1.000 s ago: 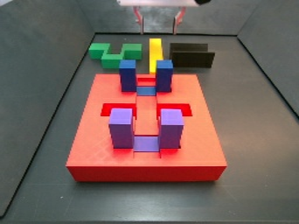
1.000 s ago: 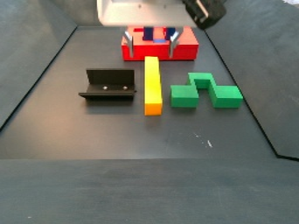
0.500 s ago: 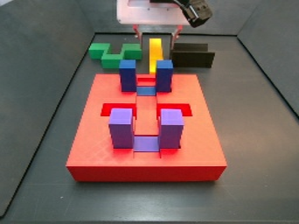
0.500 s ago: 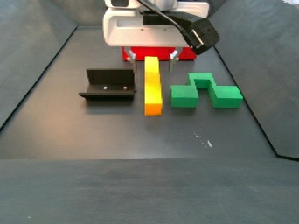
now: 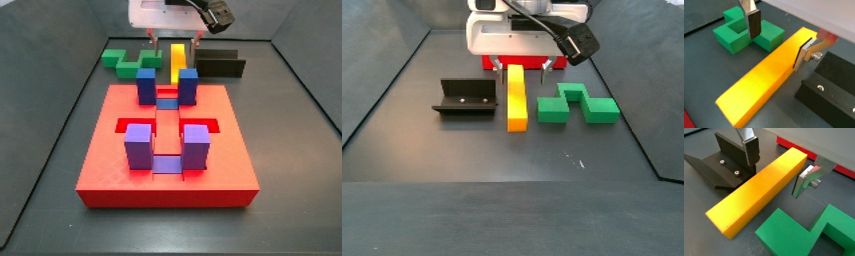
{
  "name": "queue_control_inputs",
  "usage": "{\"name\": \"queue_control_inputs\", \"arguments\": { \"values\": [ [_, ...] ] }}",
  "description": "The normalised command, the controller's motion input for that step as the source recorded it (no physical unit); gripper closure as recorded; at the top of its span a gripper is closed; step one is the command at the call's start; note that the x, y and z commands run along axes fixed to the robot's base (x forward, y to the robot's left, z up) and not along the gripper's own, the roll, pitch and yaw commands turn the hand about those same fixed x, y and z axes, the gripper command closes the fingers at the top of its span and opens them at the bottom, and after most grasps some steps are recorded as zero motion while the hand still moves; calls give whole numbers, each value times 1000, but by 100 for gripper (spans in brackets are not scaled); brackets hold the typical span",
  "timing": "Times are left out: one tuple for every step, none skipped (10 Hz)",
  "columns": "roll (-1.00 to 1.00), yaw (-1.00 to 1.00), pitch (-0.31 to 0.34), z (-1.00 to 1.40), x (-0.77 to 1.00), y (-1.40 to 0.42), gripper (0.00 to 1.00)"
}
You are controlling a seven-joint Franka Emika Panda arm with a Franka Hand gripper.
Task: Pick up the yellow object. Move up. Move to above the board. Insert the yellow object.
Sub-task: Pick up the yellow object.
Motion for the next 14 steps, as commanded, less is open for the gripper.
{"name": "queue_control_inputs", "arguments": {
  "values": [
    [0, 0, 0, -151, 0, -11, 0],
    [0, 0, 0, -83, -29, -40, 0],
    [0, 0, 0, -31, -146, -34, 0],
    [0, 0, 0, -23, -134, -91, 0],
    [0, 0, -11, -100, 0, -134, 0],
    [0, 0, -11, -137, 0, -151, 0],
    [0, 0, -14, -154, 0, -151, 0],
    [0, 0, -1, -177, 0, 0, 0],
    [-3, 0, 0, -174, 0, 149, 0],
    [-33, -6, 0, -123, 0, 197, 0],
    [-24, -9, 0, -106, 0, 160, 0],
    [0, 0, 0, -123, 0, 43, 0],
    [0, 0, 0, -143, 11, 0, 0],
    [0, 0, -3, -194, 6, 0, 0]
  ]
}}
